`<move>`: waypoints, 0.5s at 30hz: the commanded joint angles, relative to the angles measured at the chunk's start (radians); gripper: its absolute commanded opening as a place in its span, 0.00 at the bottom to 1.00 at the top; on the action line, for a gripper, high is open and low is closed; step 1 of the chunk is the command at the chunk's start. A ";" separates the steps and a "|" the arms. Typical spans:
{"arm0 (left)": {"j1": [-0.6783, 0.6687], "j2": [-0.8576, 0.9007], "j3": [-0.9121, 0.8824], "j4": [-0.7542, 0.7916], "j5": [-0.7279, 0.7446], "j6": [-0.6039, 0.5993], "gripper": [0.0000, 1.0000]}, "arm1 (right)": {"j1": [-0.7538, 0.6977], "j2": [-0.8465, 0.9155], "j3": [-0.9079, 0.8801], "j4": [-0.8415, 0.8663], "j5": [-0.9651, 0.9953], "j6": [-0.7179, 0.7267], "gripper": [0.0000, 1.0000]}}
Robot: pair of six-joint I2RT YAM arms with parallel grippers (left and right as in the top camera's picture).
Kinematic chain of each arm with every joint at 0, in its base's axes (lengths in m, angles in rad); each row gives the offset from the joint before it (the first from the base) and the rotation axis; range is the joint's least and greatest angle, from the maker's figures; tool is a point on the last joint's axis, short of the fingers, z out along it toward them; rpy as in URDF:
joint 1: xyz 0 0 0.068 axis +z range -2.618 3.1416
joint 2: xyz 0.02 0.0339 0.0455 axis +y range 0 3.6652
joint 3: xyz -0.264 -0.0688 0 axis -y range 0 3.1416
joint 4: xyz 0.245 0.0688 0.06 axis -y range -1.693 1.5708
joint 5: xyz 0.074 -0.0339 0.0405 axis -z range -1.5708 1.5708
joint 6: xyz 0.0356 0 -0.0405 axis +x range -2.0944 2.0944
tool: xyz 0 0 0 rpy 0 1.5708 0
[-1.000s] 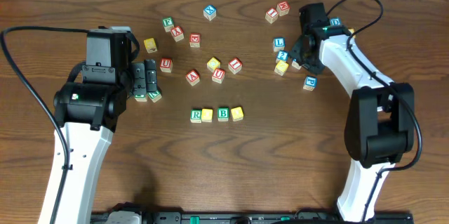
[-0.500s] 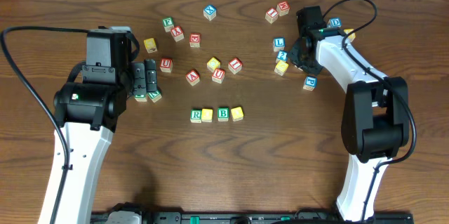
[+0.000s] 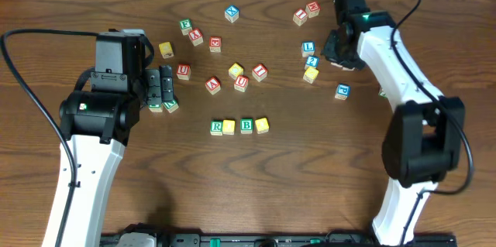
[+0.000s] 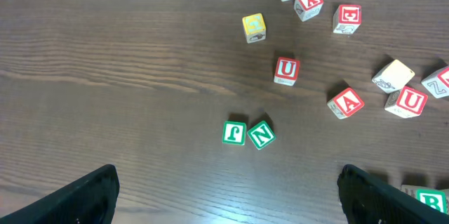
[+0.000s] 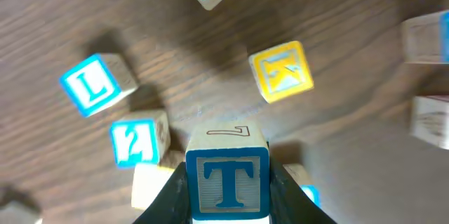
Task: Spell out ROBOT
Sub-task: 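Close the right gripper on the blue T block and lift it, then carry the blue T block with the right gripper toward the row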
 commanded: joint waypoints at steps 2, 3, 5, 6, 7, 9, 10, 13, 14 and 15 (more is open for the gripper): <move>0.005 -0.001 0.016 -0.002 -0.009 0.017 0.98 | 0.024 -0.148 0.031 -0.060 0.017 -0.092 0.10; 0.005 -0.001 0.016 -0.002 -0.010 0.017 0.98 | 0.031 -0.175 0.031 -0.082 0.017 -0.094 0.09; 0.005 -0.001 0.016 -0.002 -0.010 0.017 0.98 | 0.061 -0.229 0.030 -0.133 0.025 -0.100 0.06; 0.005 -0.001 0.016 -0.002 -0.010 0.017 0.98 | 0.081 -0.252 0.030 -0.158 0.036 -0.100 0.05; 0.005 -0.001 0.016 -0.002 -0.010 0.017 0.98 | 0.092 -0.261 0.030 -0.169 0.036 -0.100 0.04; 0.005 -0.001 0.016 -0.002 -0.010 0.017 0.98 | 0.148 -0.287 0.030 -0.215 0.071 -0.086 0.02; 0.005 -0.001 0.016 -0.002 -0.010 0.017 0.98 | 0.174 -0.288 0.029 -0.232 0.090 -0.073 0.01; 0.005 -0.001 0.016 -0.002 -0.009 0.017 0.98 | 0.260 -0.288 -0.005 -0.237 0.106 -0.066 0.01; 0.005 -0.001 0.016 -0.002 -0.010 0.017 0.98 | 0.288 -0.288 -0.029 -0.227 0.106 -0.066 0.01; 0.005 -0.001 0.016 -0.002 -0.010 0.017 0.98 | 0.311 -0.288 -0.052 -0.216 0.105 -0.066 0.01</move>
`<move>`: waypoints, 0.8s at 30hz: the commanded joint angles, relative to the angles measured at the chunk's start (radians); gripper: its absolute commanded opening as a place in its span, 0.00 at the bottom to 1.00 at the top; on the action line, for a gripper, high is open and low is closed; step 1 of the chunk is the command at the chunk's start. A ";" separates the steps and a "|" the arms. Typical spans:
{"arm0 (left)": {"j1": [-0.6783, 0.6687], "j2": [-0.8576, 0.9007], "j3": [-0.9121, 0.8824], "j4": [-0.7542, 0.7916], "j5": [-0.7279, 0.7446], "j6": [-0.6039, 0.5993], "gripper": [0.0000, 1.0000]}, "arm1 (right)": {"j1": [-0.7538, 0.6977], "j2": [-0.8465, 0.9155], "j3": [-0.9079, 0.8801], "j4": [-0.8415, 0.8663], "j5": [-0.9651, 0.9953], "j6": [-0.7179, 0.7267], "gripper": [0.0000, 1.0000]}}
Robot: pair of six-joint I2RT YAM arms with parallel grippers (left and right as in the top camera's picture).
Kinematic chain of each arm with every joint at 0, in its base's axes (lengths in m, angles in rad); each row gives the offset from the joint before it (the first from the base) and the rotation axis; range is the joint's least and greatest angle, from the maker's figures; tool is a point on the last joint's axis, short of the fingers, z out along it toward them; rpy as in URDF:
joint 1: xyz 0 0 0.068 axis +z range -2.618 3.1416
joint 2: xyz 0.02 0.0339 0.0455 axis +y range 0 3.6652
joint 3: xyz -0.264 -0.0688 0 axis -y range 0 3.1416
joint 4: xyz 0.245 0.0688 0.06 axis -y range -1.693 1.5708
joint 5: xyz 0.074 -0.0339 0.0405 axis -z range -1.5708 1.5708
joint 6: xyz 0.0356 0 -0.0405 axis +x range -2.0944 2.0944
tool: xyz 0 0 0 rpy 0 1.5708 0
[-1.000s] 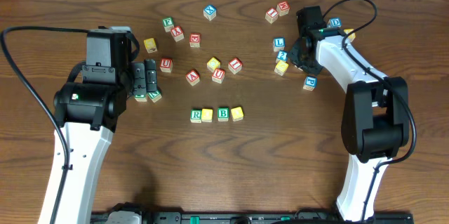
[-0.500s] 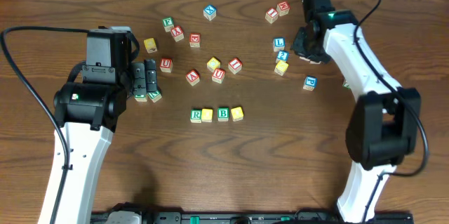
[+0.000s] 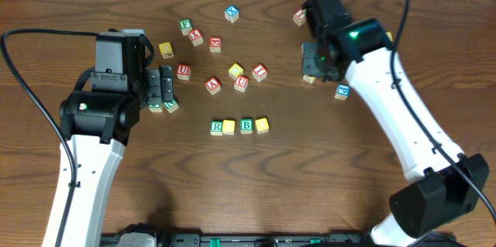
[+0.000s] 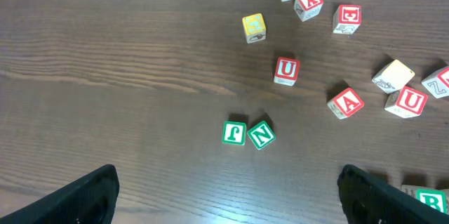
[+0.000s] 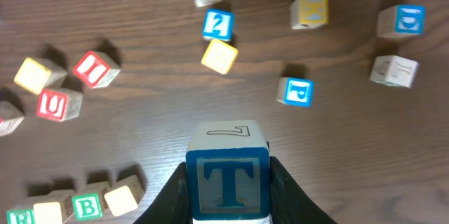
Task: Spell out ROBOT
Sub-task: 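Carry the blue T block with the right gripper toward the row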
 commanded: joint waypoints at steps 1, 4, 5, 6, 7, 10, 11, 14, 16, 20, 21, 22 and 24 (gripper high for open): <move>0.005 -0.001 0.016 -0.003 -0.010 0.017 0.98 | 0.071 -0.021 -0.068 0.021 0.025 0.011 0.01; 0.005 -0.001 0.016 -0.003 -0.010 0.017 0.98 | 0.119 -0.021 -0.166 0.080 0.016 0.029 0.01; 0.005 -0.001 0.016 -0.003 -0.010 0.017 0.98 | 0.134 -0.021 -0.210 0.111 0.000 0.034 0.01; 0.005 -0.001 0.016 -0.003 -0.009 0.017 0.98 | 0.143 -0.021 -0.245 0.140 -0.013 0.042 0.01; 0.005 -0.001 0.016 -0.003 -0.010 0.017 0.98 | 0.158 -0.021 -0.307 0.188 -0.032 0.063 0.01; 0.005 -0.001 0.016 -0.003 -0.010 0.017 0.98 | 0.183 -0.021 -0.397 0.259 -0.065 0.095 0.01; 0.005 -0.001 0.016 -0.003 -0.009 0.017 0.98 | 0.190 -0.021 -0.413 0.270 -0.065 0.104 0.01; 0.005 -0.001 0.016 -0.003 -0.009 0.017 0.98 | 0.216 -0.021 -0.488 0.330 -0.080 0.135 0.01; 0.005 -0.001 0.016 -0.003 -0.010 0.017 0.98 | 0.229 -0.021 -0.534 0.383 -0.100 0.147 0.02; 0.005 -0.001 0.016 -0.003 -0.010 0.017 0.98 | 0.243 -0.021 -0.598 0.448 -0.103 0.161 0.06; 0.005 -0.001 0.016 -0.003 -0.009 0.017 0.98 | 0.243 -0.021 -0.611 0.468 -0.103 0.161 0.06; 0.005 -0.001 0.016 -0.003 -0.010 0.017 0.98 | 0.243 -0.021 -0.622 0.482 -0.103 0.162 0.06; 0.005 -0.001 0.016 -0.003 -0.010 0.018 0.98 | 0.243 -0.021 -0.639 0.510 -0.103 0.161 0.06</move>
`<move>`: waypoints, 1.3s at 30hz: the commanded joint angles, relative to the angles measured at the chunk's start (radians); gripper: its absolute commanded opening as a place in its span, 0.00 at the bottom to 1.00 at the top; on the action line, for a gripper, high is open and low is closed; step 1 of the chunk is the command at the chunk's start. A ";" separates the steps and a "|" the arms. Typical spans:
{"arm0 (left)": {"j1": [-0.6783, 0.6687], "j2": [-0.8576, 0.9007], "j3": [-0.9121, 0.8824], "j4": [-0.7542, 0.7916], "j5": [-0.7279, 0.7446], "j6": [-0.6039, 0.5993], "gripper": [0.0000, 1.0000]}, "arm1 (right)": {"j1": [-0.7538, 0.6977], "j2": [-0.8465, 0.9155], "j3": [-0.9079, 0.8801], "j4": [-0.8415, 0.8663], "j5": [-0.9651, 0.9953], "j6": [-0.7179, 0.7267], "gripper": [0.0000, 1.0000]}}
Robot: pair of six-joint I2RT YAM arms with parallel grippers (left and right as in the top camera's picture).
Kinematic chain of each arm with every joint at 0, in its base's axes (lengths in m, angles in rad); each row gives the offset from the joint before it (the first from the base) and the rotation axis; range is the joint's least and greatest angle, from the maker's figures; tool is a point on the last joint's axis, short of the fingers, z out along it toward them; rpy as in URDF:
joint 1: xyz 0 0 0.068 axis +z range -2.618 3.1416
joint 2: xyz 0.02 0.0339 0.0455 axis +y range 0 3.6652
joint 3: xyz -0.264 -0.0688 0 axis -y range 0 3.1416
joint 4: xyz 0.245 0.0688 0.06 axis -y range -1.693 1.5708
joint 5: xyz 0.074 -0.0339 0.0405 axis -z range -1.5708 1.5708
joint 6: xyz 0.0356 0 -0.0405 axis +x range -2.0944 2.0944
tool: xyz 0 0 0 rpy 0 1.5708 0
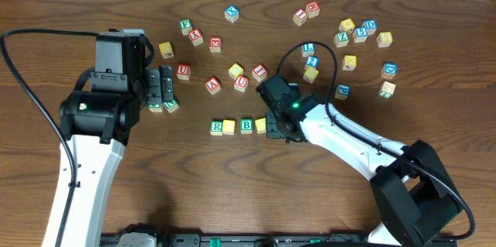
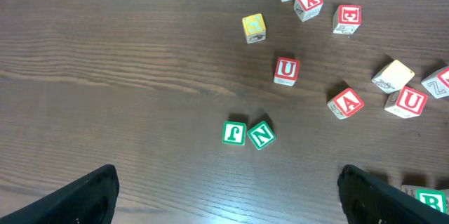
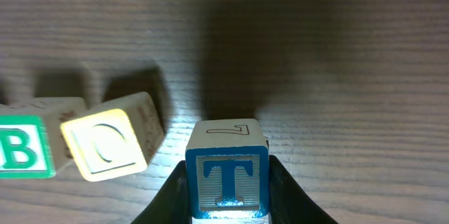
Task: Spell out ROBOT
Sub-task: 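Carry the blue T block with the right gripper toward the row, then lower the T block right of the yellow O and open the right gripper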
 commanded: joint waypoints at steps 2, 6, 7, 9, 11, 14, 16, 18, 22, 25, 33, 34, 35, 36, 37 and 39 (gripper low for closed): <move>0.005 -0.001 0.016 -0.003 -0.010 0.017 0.98 | 0.004 -0.010 -0.028 0.049 0.005 0.014 0.06; 0.005 -0.001 0.016 -0.003 -0.010 0.017 0.98 | 0.004 -0.009 -0.054 0.107 0.013 0.014 0.07; 0.005 -0.001 0.016 -0.003 -0.010 0.017 0.98 | 0.004 -0.009 -0.058 0.113 0.013 0.014 0.07; 0.005 -0.001 0.016 -0.003 -0.010 0.017 0.98 | 0.004 -0.008 -0.060 0.115 0.013 0.014 0.07; 0.005 -0.001 0.016 -0.003 -0.010 0.017 0.98 | 0.004 -0.008 -0.060 0.121 0.029 0.014 0.07; 0.005 -0.001 0.016 -0.003 -0.010 0.017 0.98 | 0.004 -0.006 -0.061 0.157 0.031 -0.002 0.07; 0.005 -0.001 0.016 -0.003 -0.010 0.017 0.98 | 0.004 -0.003 -0.061 0.171 0.031 -0.005 0.07; 0.005 -0.001 0.016 -0.003 -0.010 0.017 0.98 | 0.004 0.003 -0.061 0.170 0.031 -0.009 0.07; 0.005 -0.001 0.016 -0.003 -0.010 0.017 0.98 | 0.004 0.018 -0.061 0.167 0.027 -0.008 0.07; 0.005 -0.001 0.016 -0.003 -0.010 0.017 0.98 | 0.005 0.019 -0.064 0.166 0.023 -0.008 0.07; 0.005 -0.001 0.016 -0.003 -0.010 0.017 0.98 | 0.046 0.019 -0.065 0.164 0.028 0.000 0.07; 0.005 -0.001 0.016 -0.003 -0.010 0.017 0.98 | 0.046 0.019 -0.065 0.164 0.028 0.000 0.08; 0.005 -0.001 0.016 -0.003 -0.010 0.017 0.98 | 0.046 0.019 -0.065 0.164 0.028 0.000 0.08; 0.005 -0.001 0.016 -0.003 -0.009 0.017 0.98 | 0.046 0.019 -0.065 0.164 0.028 0.000 0.08; 0.005 -0.001 0.016 -0.003 -0.010 0.017 0.98 | 0.046 0.019 -0.065 0.164 0.028 0.000 0.08; 0.005 -0.001 0.016 -0.003 -0.009 0.017 0.98 | 0.046 0.019 -0.065 0.163 0.028 -0.001 0.08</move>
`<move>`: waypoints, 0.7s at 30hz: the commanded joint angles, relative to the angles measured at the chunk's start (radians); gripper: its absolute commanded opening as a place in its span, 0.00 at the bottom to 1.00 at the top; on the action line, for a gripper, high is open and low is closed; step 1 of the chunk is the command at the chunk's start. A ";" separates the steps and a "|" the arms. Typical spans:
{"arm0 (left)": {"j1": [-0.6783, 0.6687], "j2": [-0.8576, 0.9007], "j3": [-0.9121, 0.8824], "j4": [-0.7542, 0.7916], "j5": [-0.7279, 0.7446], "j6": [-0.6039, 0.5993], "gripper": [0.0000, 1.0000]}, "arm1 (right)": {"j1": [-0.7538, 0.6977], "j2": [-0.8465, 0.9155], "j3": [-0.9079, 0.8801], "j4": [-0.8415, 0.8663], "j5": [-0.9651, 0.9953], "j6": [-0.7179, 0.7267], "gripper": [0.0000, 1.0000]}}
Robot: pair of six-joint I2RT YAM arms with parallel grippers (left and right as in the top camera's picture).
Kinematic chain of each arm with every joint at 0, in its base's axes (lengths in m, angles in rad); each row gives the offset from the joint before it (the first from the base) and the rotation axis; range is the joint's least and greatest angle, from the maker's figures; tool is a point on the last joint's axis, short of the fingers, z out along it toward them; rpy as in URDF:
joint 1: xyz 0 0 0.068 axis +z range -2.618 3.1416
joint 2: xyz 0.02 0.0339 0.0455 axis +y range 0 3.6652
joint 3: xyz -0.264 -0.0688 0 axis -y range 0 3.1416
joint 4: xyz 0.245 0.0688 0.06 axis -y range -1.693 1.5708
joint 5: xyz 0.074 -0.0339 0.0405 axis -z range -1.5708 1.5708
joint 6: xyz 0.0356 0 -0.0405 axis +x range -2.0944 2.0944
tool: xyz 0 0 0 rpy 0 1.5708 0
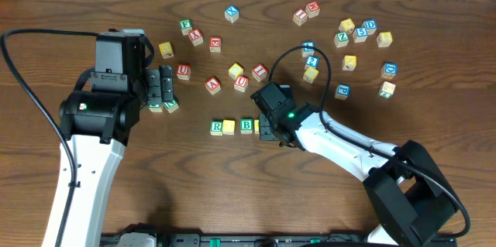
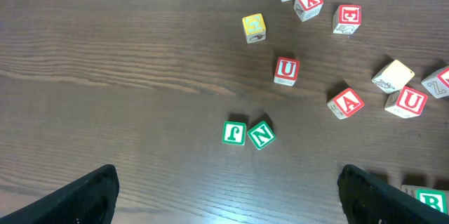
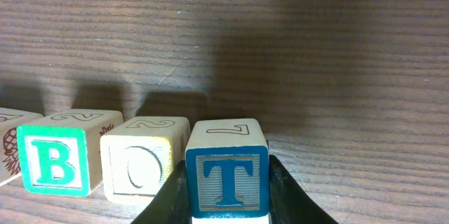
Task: Spell out ROBOT
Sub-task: 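Lower the T block right of the yellow O and open the right gripper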
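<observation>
My right gripper (image 3: 227,185) is shut on a blue T block (image 3: 226,173), held right beside the yellow O block (image 3: 142,159) at the right end of the row. To its left stands the green B block (image 3: 55,161). From overhead the row reads green R (image 1: 217,127), yellow block (image 1: 229,127), green B (image 1: 246,125), then my right gripper (image 1: 267,128) covering the row's end. My left gripper (image 2: 224,196) is open over bare table beside the green J (image 2: 234,133) and N (image 2: 261,135) blocks.
Loose letter blocks lie scattered behind the row: red U (image 1: 183,70), red A (image 1: 212,85), red U (image 1: 241,83), yellow block (image 1: 235,70). A cluster of blue and yellow blocks (image 1: 358,32) sits far right. The right arm's cable (image 1: 310,49) loops over the blue blocks.
My right gripper with the T block has moved left, from a little apart from the O block to right beside it, low at table level. The left arm has not moved.
My right gripper held the T block over the far right cluster of blue and yellow blocks. Then it was farther left, the row showing below it. Later it was low at the row's right end, and now the T sits next to the O.
</observation>
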 commanded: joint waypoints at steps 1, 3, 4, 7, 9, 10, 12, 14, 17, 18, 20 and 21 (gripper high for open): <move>0.005 -0.001 0.016 -0.003 -0.009 0.017 0.98 | 0.005 0.012 -0.006 -0.001 0.017 0.000 0.08; 0.005 -0.001 0.016 -0.003 -0.010 0.017 0.98 | 0.005 0.012 -0.006 -0.002 0.017 0.000 0.08; 0.005 -0.001 0.016 -0.003 -0.010 0.017 0.98 | 0.005 0.012 -0.006 -0.002 0.019 0.000 0.08; 0.005 -0.001 0.016 -0.003 -0.010 0.017 0.98 | 0.005 0.012 -0.007 -0.010 0.032 0.000 0.08; 0.005 -0.001 0.016 -0.003 -0.010 0.017 0.98 | 0.005 0.012 -0.008 -0.010 0.032 0.000 0.08; 0.005 -0.001 0.016 -0.003 -0.010 0.017 0.98 | 0.005 0.012 -0.008 -0.010 0.032 0.000 0.08; 0.005 -0.001 0.016 -0.003 -0.010 0.017 0.98 | 0.005 0.012 -0.011 -0.009 0.033 0.000 0.09; 0.005 -0.001 0.016 -0.003 -0.009 0.017 0.98 | 0.005 0.012 -0.018 -0.008 0.036 0.002 0.09; 0.005 -0.001 0.016 -0.003 -0.010 0.017 0.98 | 0.005 0.012 -0.024 -0.006 0.039 0.015 0.09; 0.005 -0.001 0.016 -0.003 -0.010 0.017 0.98 | 0.005 0.012 -0.024 -0.005 0.040 0.015 0.09; 0.005 -0.001 0.016 -0.003 -0.010 0.017 0.98 | 0.005 0.012 -0.024 -0.005 0.040 0.015 0.09; 0.005 -0.001 0.016 -0.003 -0.010 0.017 0.98 | 0.005 0.012 -0.025 -0.004 0.040 0.015 0.09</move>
